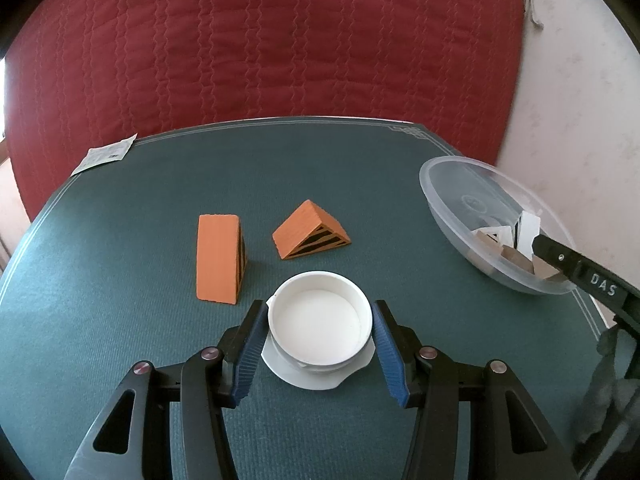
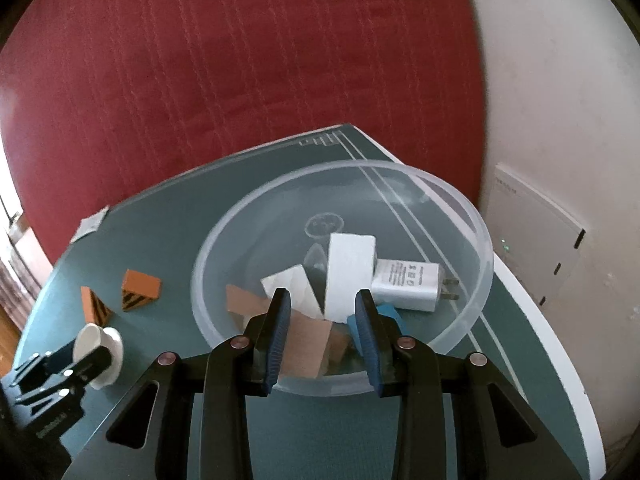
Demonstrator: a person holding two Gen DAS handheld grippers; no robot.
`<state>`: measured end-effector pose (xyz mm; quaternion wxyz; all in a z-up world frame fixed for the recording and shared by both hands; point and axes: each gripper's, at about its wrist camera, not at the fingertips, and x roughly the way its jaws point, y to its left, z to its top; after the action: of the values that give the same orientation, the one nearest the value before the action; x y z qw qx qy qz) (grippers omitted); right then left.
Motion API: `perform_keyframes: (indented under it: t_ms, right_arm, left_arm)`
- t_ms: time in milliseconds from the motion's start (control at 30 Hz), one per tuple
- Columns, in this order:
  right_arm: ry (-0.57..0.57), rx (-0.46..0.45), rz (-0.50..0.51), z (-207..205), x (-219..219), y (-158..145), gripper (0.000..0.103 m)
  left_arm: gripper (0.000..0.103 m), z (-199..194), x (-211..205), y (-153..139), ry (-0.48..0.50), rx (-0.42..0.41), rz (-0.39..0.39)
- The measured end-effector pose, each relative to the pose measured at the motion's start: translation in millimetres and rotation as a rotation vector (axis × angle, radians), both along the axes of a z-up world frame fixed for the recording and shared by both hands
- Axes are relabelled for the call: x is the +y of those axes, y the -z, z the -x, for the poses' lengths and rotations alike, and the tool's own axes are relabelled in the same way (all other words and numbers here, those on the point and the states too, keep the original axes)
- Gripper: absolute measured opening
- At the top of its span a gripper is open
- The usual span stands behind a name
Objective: Organize rigid objects
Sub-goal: 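Carry the beige wedge into the clear bowl and open the right gripper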
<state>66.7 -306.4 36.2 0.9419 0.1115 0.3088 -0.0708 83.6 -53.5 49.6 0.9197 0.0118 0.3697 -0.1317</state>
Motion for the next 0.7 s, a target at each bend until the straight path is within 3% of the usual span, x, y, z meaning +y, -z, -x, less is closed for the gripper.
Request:
perform_keyframes:
  t_ms: [700]
  right_arm:
    - [0.016,-0.035,-0.001,8.4,-1.9,-4.8,0.035]
  left_arm:
    - [0.055,1.8,-7.1,-3.1,0.002,-0.016,-0.04]
